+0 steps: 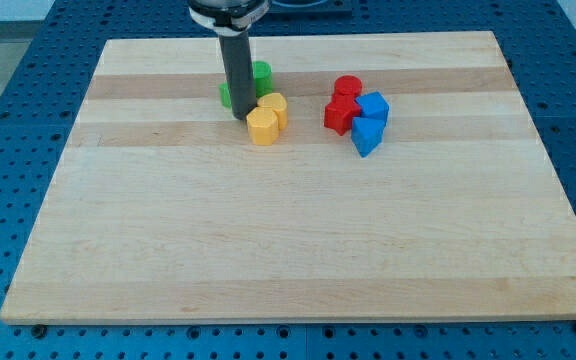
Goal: Push the green star to the top left corner
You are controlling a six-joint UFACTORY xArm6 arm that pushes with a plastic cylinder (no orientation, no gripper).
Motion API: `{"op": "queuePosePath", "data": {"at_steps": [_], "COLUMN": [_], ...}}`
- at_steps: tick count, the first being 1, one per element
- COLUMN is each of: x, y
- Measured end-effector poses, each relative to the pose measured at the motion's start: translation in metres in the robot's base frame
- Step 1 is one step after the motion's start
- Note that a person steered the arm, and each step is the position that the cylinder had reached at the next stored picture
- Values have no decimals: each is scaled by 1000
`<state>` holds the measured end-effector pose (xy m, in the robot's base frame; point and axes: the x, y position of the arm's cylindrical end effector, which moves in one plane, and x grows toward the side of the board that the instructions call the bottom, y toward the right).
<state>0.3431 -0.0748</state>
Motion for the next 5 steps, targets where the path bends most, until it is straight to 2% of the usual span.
{"op": "queuePosePath", "data": {"at_steps": [2,5], "x": [-40,-102], "y": [-25,-20]}}
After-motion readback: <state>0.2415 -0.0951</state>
